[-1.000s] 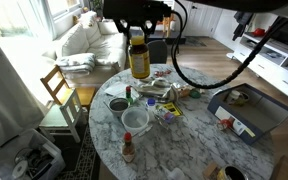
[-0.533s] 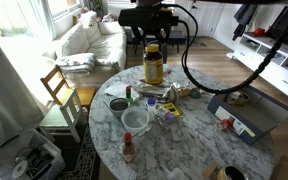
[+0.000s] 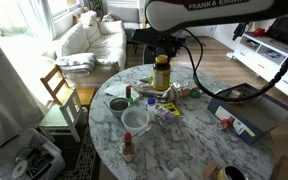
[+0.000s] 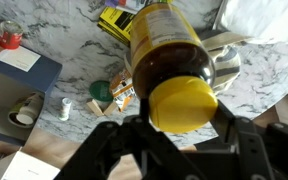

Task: Remove the cups from the box and put them in the clear container then remove the bottle with the yellow lid from the container and put it on the table.

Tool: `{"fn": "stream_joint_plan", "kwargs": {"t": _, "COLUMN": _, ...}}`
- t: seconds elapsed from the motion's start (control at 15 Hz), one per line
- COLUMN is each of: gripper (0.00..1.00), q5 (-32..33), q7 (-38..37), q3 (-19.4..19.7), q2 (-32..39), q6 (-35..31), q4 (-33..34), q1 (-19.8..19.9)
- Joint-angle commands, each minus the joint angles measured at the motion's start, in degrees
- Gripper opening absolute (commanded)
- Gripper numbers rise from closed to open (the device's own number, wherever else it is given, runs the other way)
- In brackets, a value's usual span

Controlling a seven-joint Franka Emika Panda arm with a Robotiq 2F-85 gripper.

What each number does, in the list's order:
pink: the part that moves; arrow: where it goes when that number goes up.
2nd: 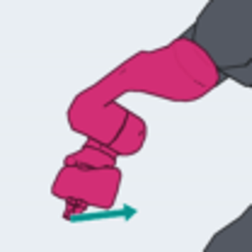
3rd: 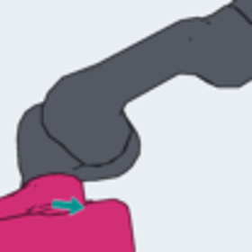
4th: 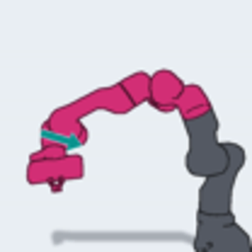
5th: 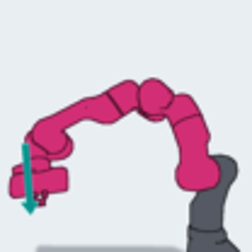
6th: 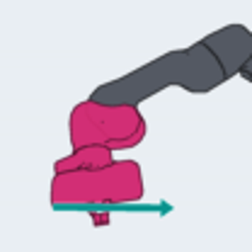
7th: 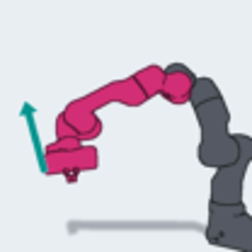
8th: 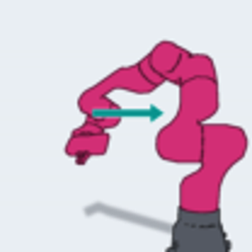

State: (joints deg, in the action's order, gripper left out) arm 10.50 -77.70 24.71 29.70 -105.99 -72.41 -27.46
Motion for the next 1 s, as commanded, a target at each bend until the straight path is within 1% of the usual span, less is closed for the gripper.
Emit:
{"fn": "stream_joint_plan", "kwargs": {"t": 0.0, "gripper": 0.62, "q5": 4.6, "q7": -3.5, "q3": -7.0, "q2": -1.8, "q6": -0.9, "q4": -1.9, "q1": 4.9}}
{"fn": "stream_joint_plan", "kwargs": {"t": 0.13, "gripper": 0.62, "q5": 4.9, "q7": -4.7, "q3": -6.9, "q2": -2.9, "q6": -2.2, "q4": -4.4, "q1": 4.7}}
{"fn": "stream_joint_plan", "kwargs": {"t": 0.27, "gripper": 0.62, "q5": 4.9, "q7": -5.1, "q3": -7.0, "q2": -3.5, "q6": -2.2, "q4": -5.0, "q1": 4.5}}
{"fn": "stream_joint_plan", "kwargs": {"t": 0.33, "gripper": 0.37, "q5": 5.5, "q7": -5.8, "q3": -6.4, "q2": -2.8, "q6": -1.0, "q4": -4.7, "q1": 4.7}}
{"fn": "stream_joint_plan", "kwargs": {"t": 0.4, "gripper": 0.37, "q5": 6.7, "q7": -6.9, "q3": -6.4, "q2": -1.8, "q6": 1.5, "q4": -4.3, "q1": 5.8}}
{"fn": "stream_joint_plan", "kwargs": {"t": 0.47, "gripper": 0.37, "q5": 7.1, "q7": -8.6, "q3": -7.4, "q2": -1.2, "q6": 3.5, "q4": -4.8, "q1": 7.8}}
{"fn": "stream_joint_plan", "kwargs": {"t": 0.6, "gripper": 0.37, "q5": 8.4, "q7": -9.4, "q3": -8.9, "q2": -0.5, "q6": 5.3, "q4": -7.9, "q1": 11.6}}
{"fn": "stream_joint_plan", "kwargs": {"t": 0.73, "gripper": 0.37, "q5": 8.8, "q7": -11.6, "q3": -9.4, "q2": 1.4, "q6": 7.8, "q4": -8.5, "q1": 14.7}}
{"fn": "stream_joint_plan", "kwargs": {"t": 0.8, "gripper": 0.37, "q5": 5.5, "q7": -11.7, "q3": -10.6, "q2": 1.7, "q6": 5.9, "q4": -9.7, "q1": 17.4}}
{"fn": "stream_joint_plan", "kwargs": {"t": 0.87, "gripper": 0.37, "q5": 3.5, "q7": -12.4, "q3": -11.3, "q2": 2.2, "q6": 5.4, "q4": -9.9, "q1": 19.3}}
{"fn": "stream_joint_plan", "kwargs": {"t": 0.93, "gripper": 0.37, "q5": 3.8, "q7": -14.8, "q3": -11.1, "q2": 2.6, "q6": 4.5, "q4": -10.9, "q1": 20.1}}
